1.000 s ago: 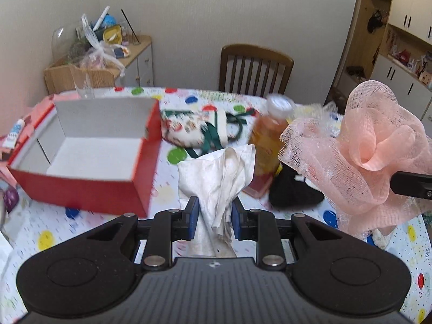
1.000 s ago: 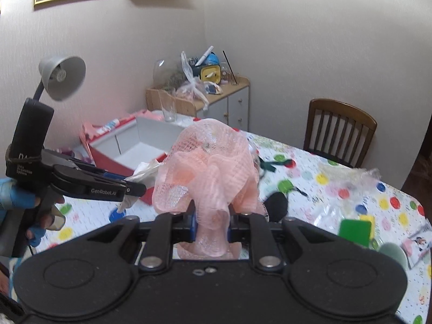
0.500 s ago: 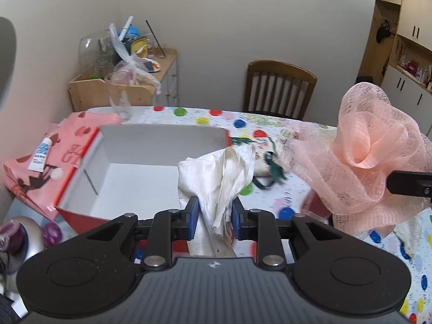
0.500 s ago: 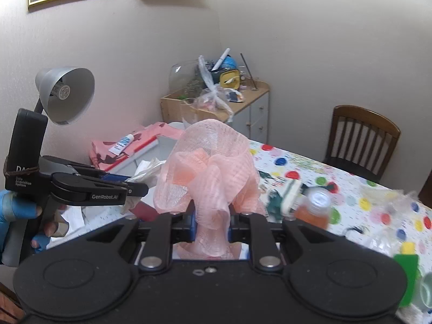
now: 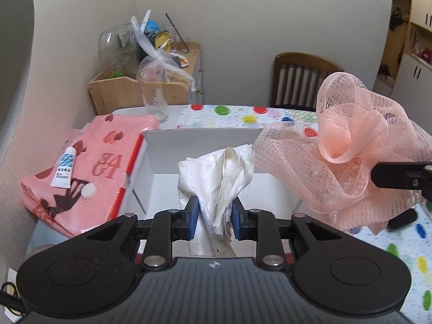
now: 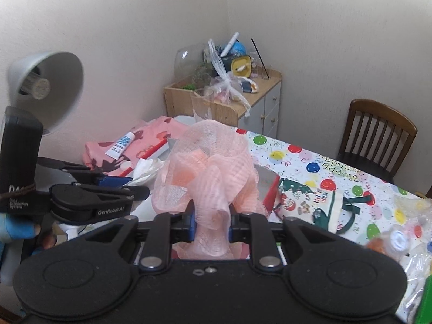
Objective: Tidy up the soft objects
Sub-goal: 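Carry the white cloth and pink puff into the red box with both tools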
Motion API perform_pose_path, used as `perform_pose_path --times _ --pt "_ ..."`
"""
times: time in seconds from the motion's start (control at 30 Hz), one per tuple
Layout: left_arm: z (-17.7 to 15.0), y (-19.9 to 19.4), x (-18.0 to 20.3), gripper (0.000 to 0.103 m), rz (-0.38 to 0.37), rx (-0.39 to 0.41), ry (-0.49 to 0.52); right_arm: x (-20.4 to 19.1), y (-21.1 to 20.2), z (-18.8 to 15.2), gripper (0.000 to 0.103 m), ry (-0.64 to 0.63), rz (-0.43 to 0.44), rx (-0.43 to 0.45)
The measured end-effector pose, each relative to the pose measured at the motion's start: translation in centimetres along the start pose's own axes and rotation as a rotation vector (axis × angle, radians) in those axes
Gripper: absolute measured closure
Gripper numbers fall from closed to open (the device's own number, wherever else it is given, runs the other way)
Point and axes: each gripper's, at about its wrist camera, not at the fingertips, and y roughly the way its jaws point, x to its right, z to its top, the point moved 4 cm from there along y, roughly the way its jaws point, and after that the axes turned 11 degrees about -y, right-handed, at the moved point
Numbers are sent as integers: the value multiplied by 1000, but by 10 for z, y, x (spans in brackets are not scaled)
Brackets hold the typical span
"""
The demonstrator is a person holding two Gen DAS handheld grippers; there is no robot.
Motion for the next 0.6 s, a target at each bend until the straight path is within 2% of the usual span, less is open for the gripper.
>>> perform_pose_path --times 0.37,0.6 --pt "22 72 -33 78 67 -66 -39 -3 93 3 82 -72 -61 -137" --pt "35 117 -37 78 85 -131 -45 -4 136 -5 80 -88 -51 -219"
